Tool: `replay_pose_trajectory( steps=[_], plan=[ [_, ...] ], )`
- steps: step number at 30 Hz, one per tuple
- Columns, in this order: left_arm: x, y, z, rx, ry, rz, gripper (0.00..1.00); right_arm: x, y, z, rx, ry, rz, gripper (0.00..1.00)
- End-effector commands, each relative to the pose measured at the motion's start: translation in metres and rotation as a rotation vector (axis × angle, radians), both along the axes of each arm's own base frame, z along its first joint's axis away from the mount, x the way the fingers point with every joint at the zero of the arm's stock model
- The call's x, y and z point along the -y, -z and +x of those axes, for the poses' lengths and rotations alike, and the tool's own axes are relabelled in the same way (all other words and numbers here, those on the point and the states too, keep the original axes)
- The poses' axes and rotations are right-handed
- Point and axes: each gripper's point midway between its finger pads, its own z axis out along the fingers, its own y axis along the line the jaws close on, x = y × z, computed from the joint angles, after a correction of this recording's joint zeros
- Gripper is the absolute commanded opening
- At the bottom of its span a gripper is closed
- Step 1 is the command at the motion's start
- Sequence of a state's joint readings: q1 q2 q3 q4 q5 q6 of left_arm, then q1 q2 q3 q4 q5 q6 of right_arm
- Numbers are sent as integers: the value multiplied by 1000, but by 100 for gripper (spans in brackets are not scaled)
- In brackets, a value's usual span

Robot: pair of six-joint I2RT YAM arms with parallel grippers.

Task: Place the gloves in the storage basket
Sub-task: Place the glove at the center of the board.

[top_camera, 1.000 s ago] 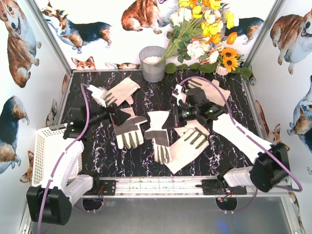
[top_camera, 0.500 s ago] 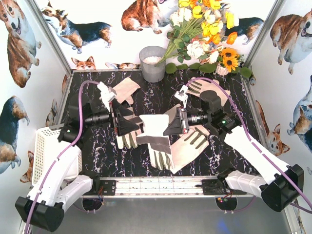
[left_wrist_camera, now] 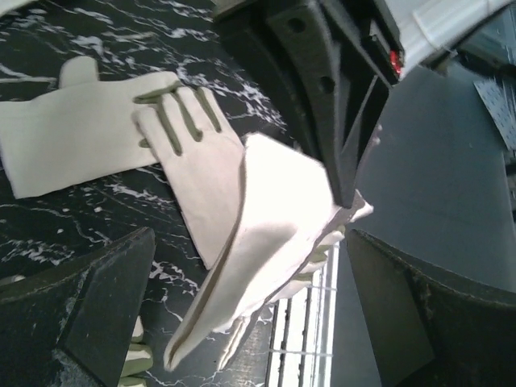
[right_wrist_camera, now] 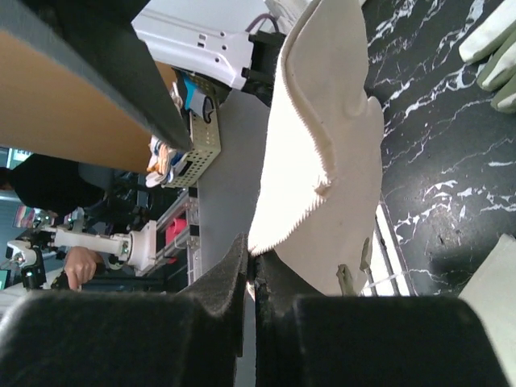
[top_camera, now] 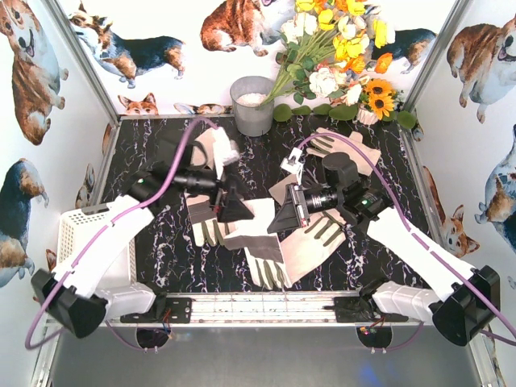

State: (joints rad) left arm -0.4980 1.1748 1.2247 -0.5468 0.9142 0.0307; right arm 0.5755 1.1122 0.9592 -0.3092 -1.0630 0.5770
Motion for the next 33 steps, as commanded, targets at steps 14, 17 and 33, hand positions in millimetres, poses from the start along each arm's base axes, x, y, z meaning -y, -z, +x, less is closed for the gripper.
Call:
replay_pose_trajectory(
  steps=[14, 17, 33],
  plan=[
    [29, 42, -38, -115, 250, 129, 22, 1, 12, 11, 71, 18, -102, 0],
    [29, 45, -39, -126, 235, 121, 2, 3, 16, 21, 91, 79, -136, 0],
    [-10, 29, 53, -115, -654, -182, 0, 46, 3, 88, 90, 645, -86, 74]
  ],
)
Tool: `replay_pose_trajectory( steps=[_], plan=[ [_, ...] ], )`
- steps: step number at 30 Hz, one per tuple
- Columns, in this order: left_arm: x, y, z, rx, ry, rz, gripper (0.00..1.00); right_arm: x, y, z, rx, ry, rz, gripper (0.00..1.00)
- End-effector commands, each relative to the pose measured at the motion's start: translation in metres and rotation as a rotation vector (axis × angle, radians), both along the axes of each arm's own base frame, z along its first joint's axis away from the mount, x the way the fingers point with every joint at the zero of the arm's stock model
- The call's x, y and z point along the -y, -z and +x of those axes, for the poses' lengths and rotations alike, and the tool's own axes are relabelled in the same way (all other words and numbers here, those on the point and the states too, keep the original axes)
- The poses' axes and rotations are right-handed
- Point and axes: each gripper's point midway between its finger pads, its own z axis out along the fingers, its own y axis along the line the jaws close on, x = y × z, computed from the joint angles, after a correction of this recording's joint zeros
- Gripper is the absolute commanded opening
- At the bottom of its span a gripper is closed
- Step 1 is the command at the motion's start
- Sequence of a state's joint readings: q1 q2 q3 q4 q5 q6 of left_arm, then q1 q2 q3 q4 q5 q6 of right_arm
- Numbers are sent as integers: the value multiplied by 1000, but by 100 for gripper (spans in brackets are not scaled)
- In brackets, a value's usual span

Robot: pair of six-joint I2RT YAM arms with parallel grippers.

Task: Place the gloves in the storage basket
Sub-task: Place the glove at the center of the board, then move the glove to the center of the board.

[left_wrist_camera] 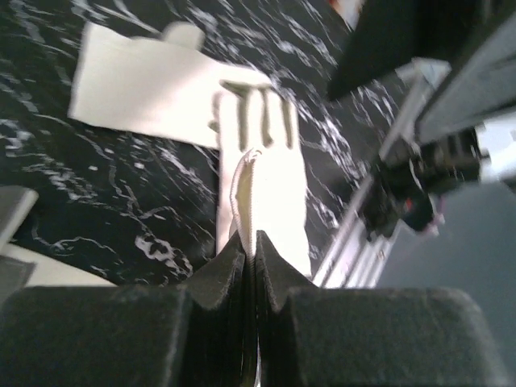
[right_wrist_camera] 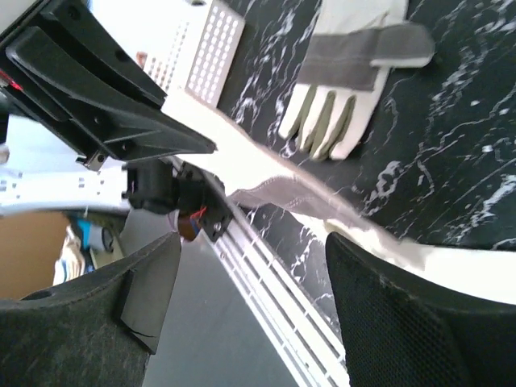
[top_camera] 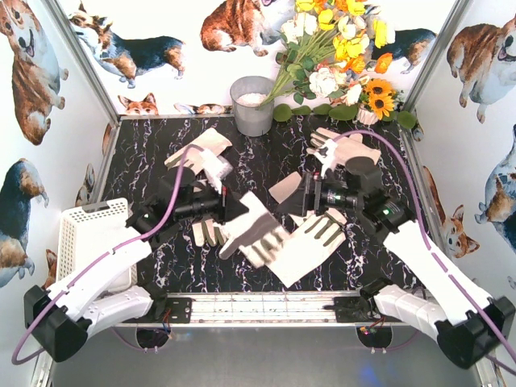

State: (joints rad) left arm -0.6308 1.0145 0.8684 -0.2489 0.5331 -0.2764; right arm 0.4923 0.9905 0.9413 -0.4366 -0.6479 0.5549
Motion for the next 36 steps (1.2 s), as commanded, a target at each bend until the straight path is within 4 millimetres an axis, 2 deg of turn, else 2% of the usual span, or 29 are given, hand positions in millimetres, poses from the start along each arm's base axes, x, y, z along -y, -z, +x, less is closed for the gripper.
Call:
replay_pose_trajectory(
  steps=[1, 6, 9, 12, 15, 18, 21, 23, 26, 32, 35, 36],
  plan=[
    [-18, -42, 59, 24, -428, -198, 0, 10, -14, 29, 19, 217, 91, 74],
    [-43, -75, 83, -6, -685, -442, 0, 13, 9, 36, -66, 307, 124, 74],
    [-63, -57, 95, -90, -859, -597, 0, 14, 24, 37, -124, 345, 145, 74],
    [-72, -17, 99, -182, -974, -640, 0, 15, 40, 38, -169, 377, 154, 73],
    [-65, 28, 97, -273, -1009, -575, 0, 21, 58, 40, -204, 422, 118, 72],
    [-50, 56, 88, -335, -991, -520, 0, 34, 83, 41, -244, 504, 36, 70],
    [-43, 70, 78, -351, -991, -470, 0, 54, 110, 40, -280, 601, -71, 70],
    [-44, 79, 72, -360, -1006, -438, 0, 74, 130, 38, -310, 696, -164, 70],
    [-51, 87, 67, -364, -1029, -419, 0, 95, 147, 35, -330, 787, -252, 72],
    [-72, 105, 54, -374, -1077, -373, 0, 140, 176, 25, -337, 936, -477, 73],
    [-76, 113, 47, -382, -1075, -330, 0, 152, 185, 21, -329, 936, -570, 73],
    [-76, 114, 45, -386, -1069, -319, 0, 151, 188, 21, -325, 907, -595, 70]
  ],
)
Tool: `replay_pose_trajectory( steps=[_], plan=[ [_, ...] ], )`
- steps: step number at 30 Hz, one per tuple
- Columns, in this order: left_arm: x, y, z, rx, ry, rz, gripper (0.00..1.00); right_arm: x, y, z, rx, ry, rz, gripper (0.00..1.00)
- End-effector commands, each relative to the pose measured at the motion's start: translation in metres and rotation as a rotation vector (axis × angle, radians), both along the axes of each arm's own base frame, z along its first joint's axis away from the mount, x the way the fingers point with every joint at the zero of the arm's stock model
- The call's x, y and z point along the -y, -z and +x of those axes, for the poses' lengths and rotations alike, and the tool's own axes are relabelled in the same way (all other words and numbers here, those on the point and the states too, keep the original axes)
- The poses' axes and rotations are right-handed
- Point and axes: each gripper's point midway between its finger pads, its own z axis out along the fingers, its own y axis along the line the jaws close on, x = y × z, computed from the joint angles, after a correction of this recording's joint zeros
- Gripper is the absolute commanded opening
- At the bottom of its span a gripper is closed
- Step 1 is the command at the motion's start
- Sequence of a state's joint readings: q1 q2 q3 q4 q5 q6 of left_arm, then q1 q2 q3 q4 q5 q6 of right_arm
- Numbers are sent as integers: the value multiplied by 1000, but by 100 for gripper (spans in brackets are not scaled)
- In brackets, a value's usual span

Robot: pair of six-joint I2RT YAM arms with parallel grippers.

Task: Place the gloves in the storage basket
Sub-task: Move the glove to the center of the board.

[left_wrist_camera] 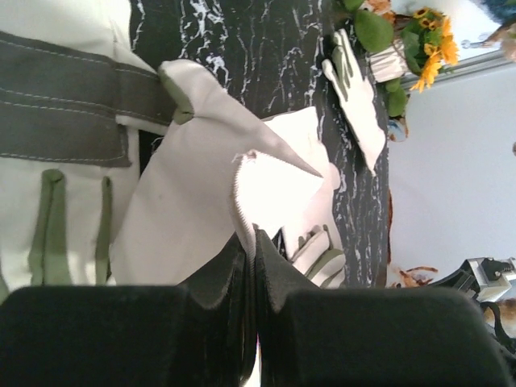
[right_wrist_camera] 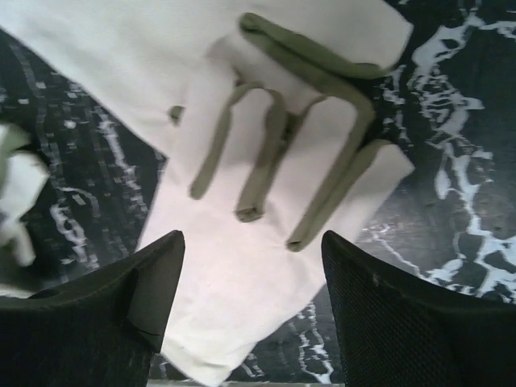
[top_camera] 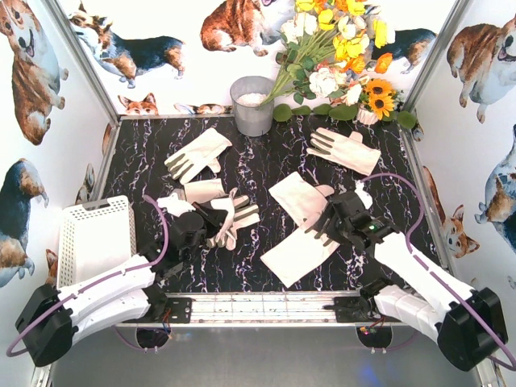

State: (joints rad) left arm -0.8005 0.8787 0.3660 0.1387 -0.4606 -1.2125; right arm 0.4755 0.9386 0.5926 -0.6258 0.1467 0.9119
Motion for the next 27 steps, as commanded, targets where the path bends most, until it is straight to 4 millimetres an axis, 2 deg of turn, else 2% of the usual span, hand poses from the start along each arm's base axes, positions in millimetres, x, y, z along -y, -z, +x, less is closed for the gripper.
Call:
replay_pose_trajectory(
  steps=[1, 5, 9, 11, 15, 19, 23, 27],
  plan=[
    [-7, 19, -11, -56, 13, 70, 0, 19, 8, 1, -24, -26, -151, 66],
    [2, 17, -11, -60, 49, 58, 0, -11, 17, -3, -101, -175, -102, 51],
    [16, 5, -6, -40, 83, 19, 0, -37, 34, -2, -156, -246, -55, 50],
    [23, -3, -3, -28, 94, -5, 0, -38, 41, 0, -172, -239, -62, 50],
    [40, -26, 2, 24, 104, -78, 0, -17, 52, 6, -198, -180, -184, 48],
    [60, -49, 8, 72, 113, -130, 0, 17, 56, 8, -240, -112, -342, 48],
    [85, -70, 13, 117, 132, -175, 0, 43, 61, 17, -280, -34, -347, 49],
    [107, -92, 20, 158, 135, -233, 0, 63, 55, 30, -259, 39, -334, 49]
  ],
)
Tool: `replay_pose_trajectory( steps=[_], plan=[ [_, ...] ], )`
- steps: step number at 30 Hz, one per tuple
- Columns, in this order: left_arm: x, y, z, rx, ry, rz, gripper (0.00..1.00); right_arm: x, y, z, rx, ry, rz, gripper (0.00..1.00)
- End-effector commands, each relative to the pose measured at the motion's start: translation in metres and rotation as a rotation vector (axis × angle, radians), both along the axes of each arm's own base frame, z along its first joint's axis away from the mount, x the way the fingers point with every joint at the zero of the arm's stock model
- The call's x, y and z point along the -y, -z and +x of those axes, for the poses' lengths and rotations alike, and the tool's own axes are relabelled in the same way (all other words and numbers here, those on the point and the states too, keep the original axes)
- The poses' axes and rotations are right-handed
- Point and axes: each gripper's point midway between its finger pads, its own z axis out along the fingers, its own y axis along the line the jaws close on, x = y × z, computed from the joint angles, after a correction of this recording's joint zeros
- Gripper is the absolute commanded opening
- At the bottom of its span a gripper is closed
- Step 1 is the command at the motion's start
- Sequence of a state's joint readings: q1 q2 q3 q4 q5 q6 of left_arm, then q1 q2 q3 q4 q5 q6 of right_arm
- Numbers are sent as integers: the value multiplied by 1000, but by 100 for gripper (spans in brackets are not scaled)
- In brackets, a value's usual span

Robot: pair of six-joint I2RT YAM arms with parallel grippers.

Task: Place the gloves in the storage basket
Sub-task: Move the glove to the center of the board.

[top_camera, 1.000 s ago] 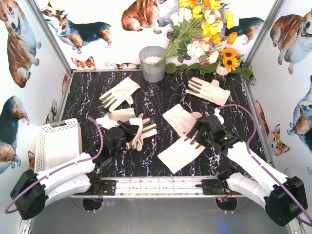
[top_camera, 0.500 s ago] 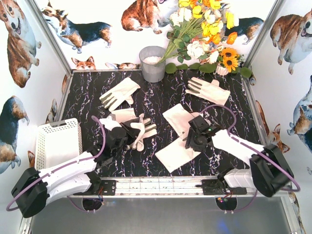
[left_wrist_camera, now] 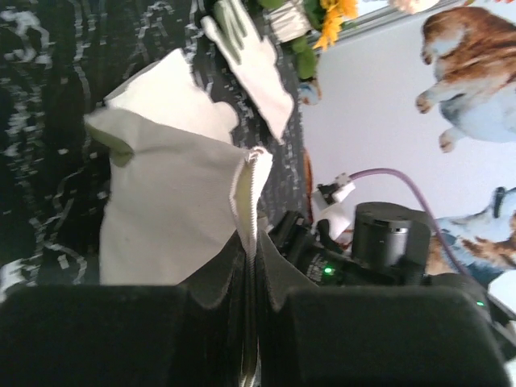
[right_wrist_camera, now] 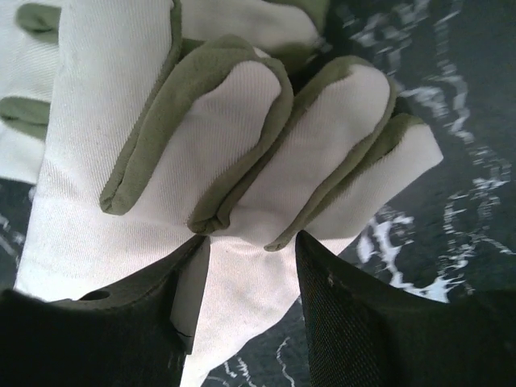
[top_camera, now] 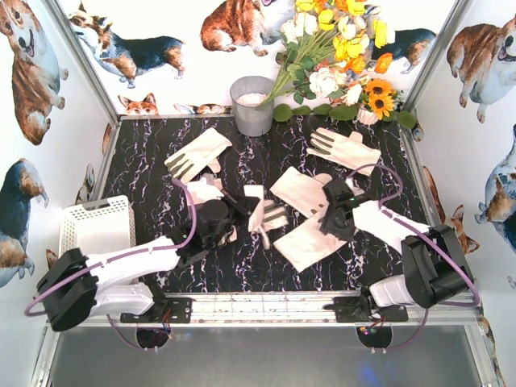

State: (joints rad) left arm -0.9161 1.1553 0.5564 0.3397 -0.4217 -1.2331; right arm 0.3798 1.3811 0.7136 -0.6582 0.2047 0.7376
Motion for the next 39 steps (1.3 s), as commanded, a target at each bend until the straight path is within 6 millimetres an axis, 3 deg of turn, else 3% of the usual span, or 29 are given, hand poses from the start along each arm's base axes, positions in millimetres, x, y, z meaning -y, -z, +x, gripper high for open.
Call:
replay_pose_trajectory(
  steps=[1, 5, 7, 9, 13, 17, 21, 24, 28, 31, 36, 39],
  plan=[
    [25, -51, 9, 98, -24, -142, 0, 32, -13, 22, 59, 73, -64, 49],
    [29, -51, 2, 101, -111, -165, 0, 46, -28, 33, 100, 109, -56, 50],
    [26, -35, -4, 66, -149, -145, 0, 49, -37, 36, 128, 109, -52, 51],
    [22, -5, -13, 2, -162, -91, 0, 46, -46, 38, 154, 86, -33, 53],
    [16, 54, -35, -132, -97, 14, 2, 22, -62, 36, 191, -9, 92, 56],
    [4, 99, -62, -222, 9, 132, 20, -13, -81, 29, 212, -129, 277, 58],
    [-24, 121, -81, -269, 42, 265, 39, -46, -103, 15, 241, -212, 454, 58],
    [-50, 111, -83, -229, 28, 365, 55, -65, -111, 3, 254, -255, 513, 59],
    [-82, 92, -81, -150, 14, 520, 67, -92, -109, -15, 220, -310, 559, 59],
    [-96, 73, -74, -85, 29, 616, 75, -113, -106, -25, 188, -304, 624, 59],
    [-86, 48, -59, 27, 185, 719, 82, -143, -102, -30, 177, -218, 769, 59],
    [-71, 51, -51, 45, 337, 734, 83, -151, -96, -33, 170, -166, 822, 61]
  ],
)
